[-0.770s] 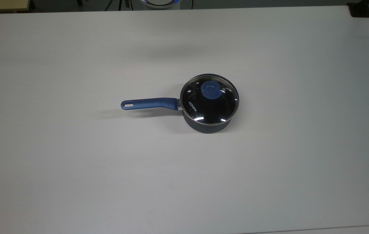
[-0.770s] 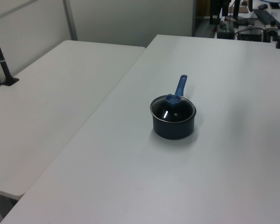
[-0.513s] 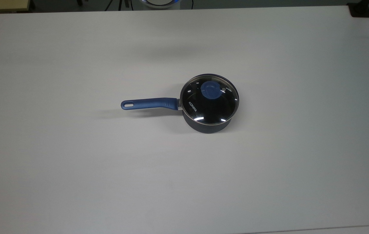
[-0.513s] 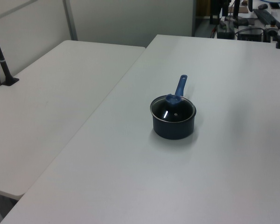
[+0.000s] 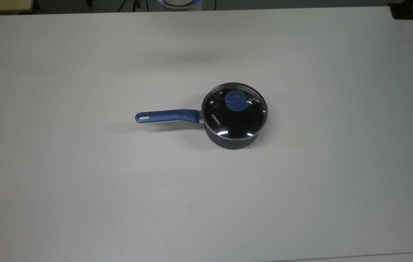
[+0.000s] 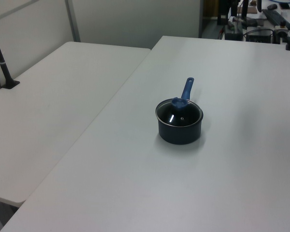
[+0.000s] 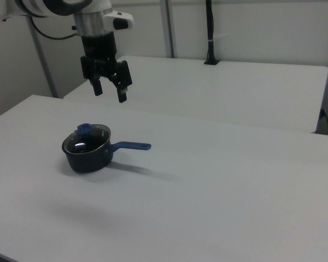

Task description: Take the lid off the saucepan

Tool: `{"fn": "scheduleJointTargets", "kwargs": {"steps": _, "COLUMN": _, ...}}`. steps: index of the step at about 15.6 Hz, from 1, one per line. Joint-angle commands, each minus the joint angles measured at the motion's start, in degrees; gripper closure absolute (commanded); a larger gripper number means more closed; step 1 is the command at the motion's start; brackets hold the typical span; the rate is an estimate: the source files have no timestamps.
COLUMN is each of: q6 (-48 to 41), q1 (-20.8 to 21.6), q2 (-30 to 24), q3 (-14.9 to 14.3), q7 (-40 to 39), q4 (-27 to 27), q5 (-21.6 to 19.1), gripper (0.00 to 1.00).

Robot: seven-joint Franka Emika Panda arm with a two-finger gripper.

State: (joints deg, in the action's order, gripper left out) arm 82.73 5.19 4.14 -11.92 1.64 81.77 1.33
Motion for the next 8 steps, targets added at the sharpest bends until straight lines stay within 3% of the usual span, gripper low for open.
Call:
{"fn": "scheduleJointTargets", "kwargs": {"steps": 1, "q6": 1.1, "q1": -0.8, "q2": -1.2, "q3": -0.1, "q7": -1.0, "q4": 1.5, "q5": -0.3, "gripper": 0.00}}
{"fn": "scheduleJointTargets", "kwargs": {"steps": 6, "q6": 2.2, "q1": 0.2, "q2": -0.6, "q3": 0.7, "q7": -1.0, "q4": 1.7, "q5": -0.8, "gripper": 0.00}}
{"fn": "scheduleJointTargets", "kwargs": {"steps": 8, "q6": 3.3, "q1": 3.0, "q2": -0.2, "q3": 0.8, "q7": -0.9, "q4": 1.6, "q5": -1.0, "gripper": 0.00}}
